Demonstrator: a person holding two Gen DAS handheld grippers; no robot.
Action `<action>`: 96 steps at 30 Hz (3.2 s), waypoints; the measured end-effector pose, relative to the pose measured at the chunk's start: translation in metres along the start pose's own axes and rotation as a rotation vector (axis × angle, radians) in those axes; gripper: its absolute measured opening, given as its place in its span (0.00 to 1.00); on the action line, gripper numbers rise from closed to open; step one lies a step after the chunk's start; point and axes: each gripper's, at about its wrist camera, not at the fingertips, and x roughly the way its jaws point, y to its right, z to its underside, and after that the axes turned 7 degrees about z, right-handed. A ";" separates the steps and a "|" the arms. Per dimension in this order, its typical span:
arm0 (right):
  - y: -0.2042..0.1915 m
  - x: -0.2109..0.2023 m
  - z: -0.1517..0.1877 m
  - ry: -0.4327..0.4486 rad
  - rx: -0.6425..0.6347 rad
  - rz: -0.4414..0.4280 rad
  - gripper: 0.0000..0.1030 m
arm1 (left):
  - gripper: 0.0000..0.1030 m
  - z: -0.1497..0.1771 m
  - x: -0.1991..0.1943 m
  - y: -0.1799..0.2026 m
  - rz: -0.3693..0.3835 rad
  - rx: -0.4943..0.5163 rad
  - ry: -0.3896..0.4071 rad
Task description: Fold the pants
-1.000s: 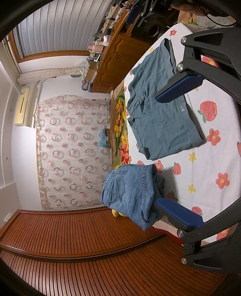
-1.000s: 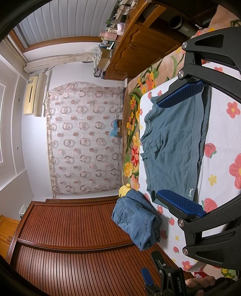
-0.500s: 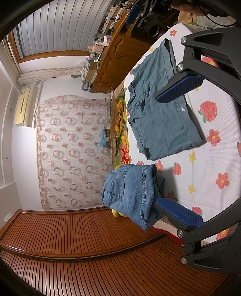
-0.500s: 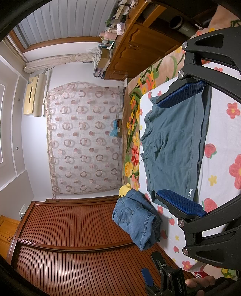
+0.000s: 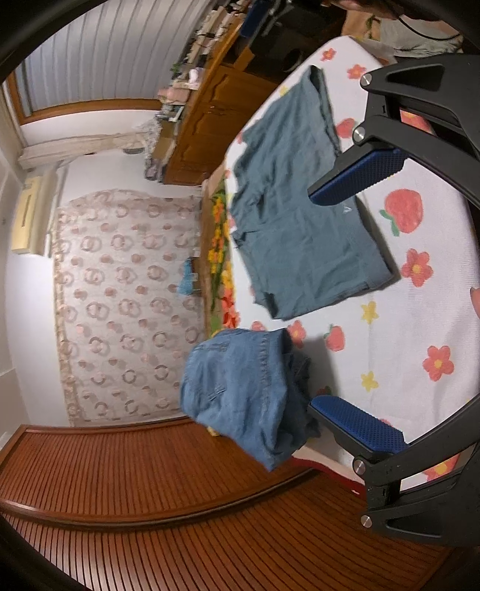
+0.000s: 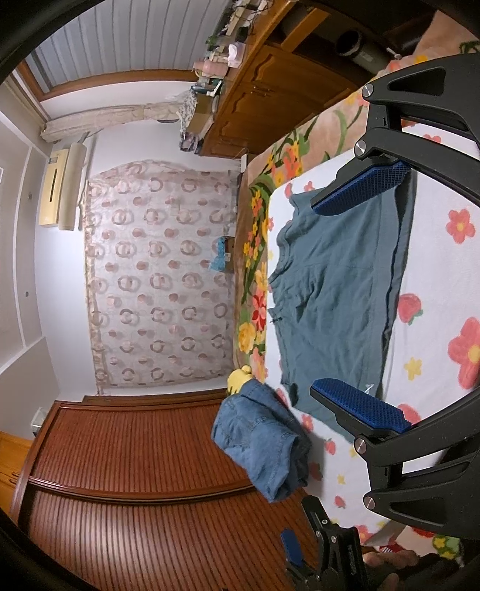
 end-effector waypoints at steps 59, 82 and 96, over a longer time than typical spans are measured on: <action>0.051 0.052 -0.029 -0.321 -0.011 0.067 0.05 | 0.07 0.060 0.088 -0.013 0.220 0.006 -0.221; 0.072 -0.015 -0.024 -0.278 -0.007 -0.023 0.03 | 0.05 0.047 0.031 -0.025 0.301 -0.010 -0.170; 0.075 -0.006 -0.012 -0.338 -0.008 -0.043 0.03 | 0.10 0.066 0.031 -0.025 0.302 0.008 -0.244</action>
